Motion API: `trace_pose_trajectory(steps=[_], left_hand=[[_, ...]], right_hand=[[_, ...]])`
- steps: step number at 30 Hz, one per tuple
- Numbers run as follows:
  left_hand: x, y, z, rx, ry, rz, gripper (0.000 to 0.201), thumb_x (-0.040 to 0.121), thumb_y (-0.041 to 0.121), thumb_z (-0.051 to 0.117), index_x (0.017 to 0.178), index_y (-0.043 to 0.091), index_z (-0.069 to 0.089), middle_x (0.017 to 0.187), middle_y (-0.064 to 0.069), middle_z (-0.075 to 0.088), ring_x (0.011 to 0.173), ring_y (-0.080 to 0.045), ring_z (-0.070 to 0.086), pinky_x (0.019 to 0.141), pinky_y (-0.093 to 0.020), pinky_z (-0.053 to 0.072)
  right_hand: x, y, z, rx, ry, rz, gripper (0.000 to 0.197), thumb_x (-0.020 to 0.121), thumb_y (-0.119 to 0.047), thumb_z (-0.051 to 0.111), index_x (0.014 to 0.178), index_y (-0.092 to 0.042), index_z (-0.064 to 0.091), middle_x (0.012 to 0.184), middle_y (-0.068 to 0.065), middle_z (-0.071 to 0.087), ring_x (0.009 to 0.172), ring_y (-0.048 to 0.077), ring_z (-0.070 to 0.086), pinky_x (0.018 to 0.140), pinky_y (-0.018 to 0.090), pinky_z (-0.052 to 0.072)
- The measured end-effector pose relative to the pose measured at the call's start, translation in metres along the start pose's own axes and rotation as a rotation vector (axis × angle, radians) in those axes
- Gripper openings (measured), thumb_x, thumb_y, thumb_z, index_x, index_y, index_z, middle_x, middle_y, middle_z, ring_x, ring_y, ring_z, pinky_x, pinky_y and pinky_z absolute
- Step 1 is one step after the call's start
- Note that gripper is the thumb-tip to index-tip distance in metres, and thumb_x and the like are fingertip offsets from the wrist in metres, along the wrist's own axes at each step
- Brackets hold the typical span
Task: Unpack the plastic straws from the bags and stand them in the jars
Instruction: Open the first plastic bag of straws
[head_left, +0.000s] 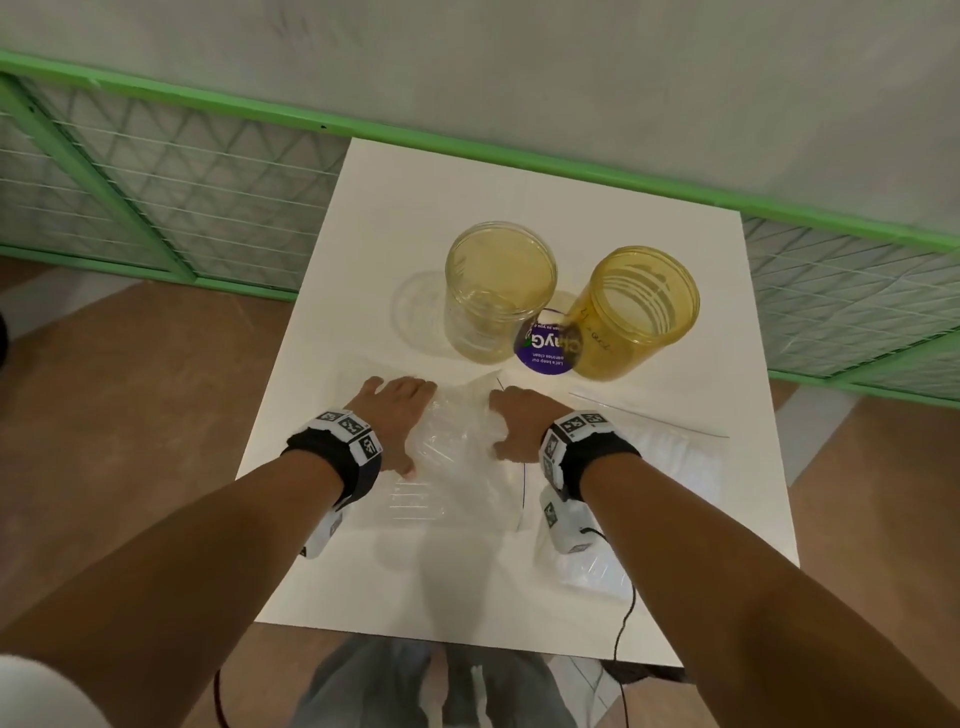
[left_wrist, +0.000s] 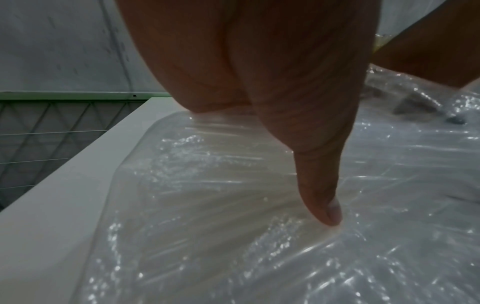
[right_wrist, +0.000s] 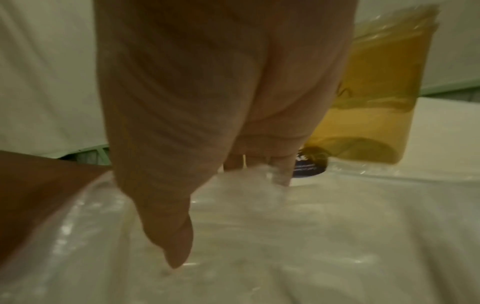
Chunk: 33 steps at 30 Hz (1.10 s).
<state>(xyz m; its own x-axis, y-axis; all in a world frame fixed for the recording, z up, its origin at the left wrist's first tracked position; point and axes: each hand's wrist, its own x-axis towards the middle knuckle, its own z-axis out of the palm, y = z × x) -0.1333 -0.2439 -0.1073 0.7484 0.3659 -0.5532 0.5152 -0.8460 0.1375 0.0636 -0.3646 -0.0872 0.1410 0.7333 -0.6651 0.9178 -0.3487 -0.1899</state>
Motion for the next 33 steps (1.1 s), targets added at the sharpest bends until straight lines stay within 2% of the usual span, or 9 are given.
trace_pose_trajectory(steps=[2,6,11,15,18,23,28,30,33], left_hand=[[0.001,0.006,0.003,0.001,0.027,0.008,0.122,0.067,0.052,0.082,0.155,0.017,0.007,0.163,-0.001,0.016,0.151,-0.019,0.013,0.121,-0.048,0.01],[0.001,0.005,0.011,-0.008,0.042,-0.001,0.121,0.066,0.053,0.082,0.155,0.02,0.008,0.163,0.001,0.015,0.151,-0.018,0.014,0.122,-0.048,0.009],[-0.002,-0.005,0.011,-0.033,0.027,-0.042,0.118,0.068,0.052,0.082,0.155,0.022,0.008,0.163,0.001,0.015,0.15,-0.018,0.014,0.121,-0.049,0.009],[-0.001,-0.006,0.011,-0.046,0.047,-0.042,0.118,0.067,0.05,0.083,0.155,0.022,0.009,0.163,0.001,0.017,0.15,-0.018,0.016,0.121,-0.048,0.008],[-0.002,-0.007,0.013,-0.052,0.051,-0.044,0.118,0.068,0.05,0.083,0.155,0.023,0.009,0.163,0.002,0.018,0.15,-0.017,0.017,0.122,-0.048,0.008],[-0.003,-0.009,0.009,-0.049,0.021,-0.059,0.115,0.072,0.051,0.08,0.155,0.022,0.007,0.163,0.002,0.016,0.15,-0.018,0.017,0.122,-0.049,0.008],[-0.005,-0.002,0.006,0.015,0.014,-0.057,0.123,0.069,0.057,0.077,0.156,0.019,0.0,0.165,-0.002,0.007,0.152,-0.02,0.008,0.122,-0.052,0.003],[-0.003,0.004,0.003,0.005,0.045,-0.039,0.129,0.066,0.061,0.077,0.157,0.018,-0.004,0.165,-0.002,0.001,0.152,-0.02,0.004,0.122,-0.051,0.002],[-0.001,0.014,-0.003,-0.02,0.086,0.009,0.131,0.065,0.06,0.078,0.157,0.018,-0.005,0.165,-0.002,0.001,0.152,-0.019,0.004,0.122,-0.049,0.002]], right_hand=[[0.007,-0.01,0.005,0.002,0.013,0.001,0.079,0.091,-0.045,0.071,0.154,-0.016,0.033,0.147,0.01,0.047,0.133,0.031,0.05,0.107,0.041,0.043],[0.016,-0.017,0.018,-0.021,0.06,0.028,0.052,0.091,-0.037,0.068,0.136,-0.016,0.054,0.135,0.01,0.059,0.119,0.031,0.06,0.1,0.042,0.051],[0.015,-0.011,0.011,-0.019,-0.004,0.039,0.071,0.09,-0.036,0.071,0.151,-0.018,0.039,0.146,0.008,0.044,0.132,0.03,0.049,0.107,0.042,0.045],[0.013,-0.014,0.008,-0.103,0.036,0.03,0.067,0.086,-0.033,0.075,0.141,-0.017,0.04,0.131,0.008,0.056,0.116,0.03,0.06,0.092,0.04,0.051],[0.011,-0.015,-0.002,-0.199,0.054,0.043,0.06,0.086,-0.032,0.075,0.136,-0.016,0.045,0.122,0.008,0.06,0.108,0.029,0.064,0.082,0.037,0.05],[0.0,-0.006,-0.013,-0.245,0.065,0.108,0.05,0.082,-0.032,0.076,0.127,-0.019,0.057,0.12,0.004,0.061,0.108,0.025,0.064,0.089,0.039,0.051],[-0.013,0.001,-0.012,-0.253,0.079,0.128,0.045,0.084,-0.03,0.073,0.125,-0.021,0.058,0.112,0.004,0.066,0.1,0.026,0.067,0.08,0.035,0.05],[-0.016,0.002,-0.01,-0.215,0.082,0.128,0.049,0.086,-0.031,0.071,0.131,-0.021,0.055,0.117,0.005,0.066,0.105,0.027,0.066,0.085,0.037,0.051],[-0.016,0.001,-0.008,-0.141,0.075,0.101,0.064,0.09,-0.045,0.07,0.144,-0.02,0.046,0.136,0.006,0.057,0.122,0.029,0.058,0.098,0.041,0.048]])
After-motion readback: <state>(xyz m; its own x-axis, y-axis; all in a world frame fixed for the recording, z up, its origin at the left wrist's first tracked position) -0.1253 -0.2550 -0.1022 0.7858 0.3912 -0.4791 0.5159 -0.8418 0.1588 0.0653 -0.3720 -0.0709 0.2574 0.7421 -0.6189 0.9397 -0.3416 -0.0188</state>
